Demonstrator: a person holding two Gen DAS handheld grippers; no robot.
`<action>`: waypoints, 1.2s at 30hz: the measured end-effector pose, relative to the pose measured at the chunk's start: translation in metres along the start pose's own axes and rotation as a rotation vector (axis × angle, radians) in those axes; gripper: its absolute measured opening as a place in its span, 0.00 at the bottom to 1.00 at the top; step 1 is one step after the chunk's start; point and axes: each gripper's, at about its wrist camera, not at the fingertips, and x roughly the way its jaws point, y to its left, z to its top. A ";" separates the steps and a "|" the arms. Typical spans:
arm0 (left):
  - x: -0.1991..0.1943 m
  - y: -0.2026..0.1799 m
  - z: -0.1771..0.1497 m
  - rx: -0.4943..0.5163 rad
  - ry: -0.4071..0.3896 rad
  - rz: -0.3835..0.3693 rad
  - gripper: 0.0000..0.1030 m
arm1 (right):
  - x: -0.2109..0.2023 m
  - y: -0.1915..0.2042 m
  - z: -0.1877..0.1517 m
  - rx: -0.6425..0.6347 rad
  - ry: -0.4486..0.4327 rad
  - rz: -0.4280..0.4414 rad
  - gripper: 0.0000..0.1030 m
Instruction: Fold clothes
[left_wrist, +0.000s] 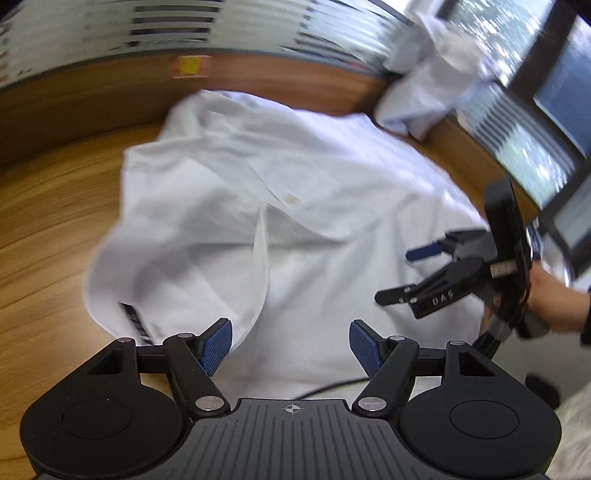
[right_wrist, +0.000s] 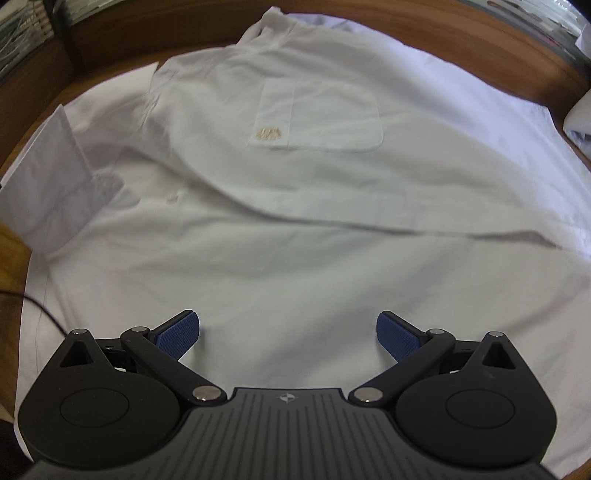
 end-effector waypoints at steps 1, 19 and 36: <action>0.006 -0.006 -0.003 0.019 0.015 0.002 0.70 | -0.001 0.001 -0.007 -0.006 0.006 -0.003 1.00; -0.001 -0.069 -0.007 0.236 -0.074 0.002 0.48 | -0.043 0.015 -0.071 -0.192 -0.052 -0.005 1.00; 0.041 -0.023 -0.037 -0.010 0.068 0.207 0.30 | -0.024 -0.001 -0.068 -0.098 -0.021 0.021 1.00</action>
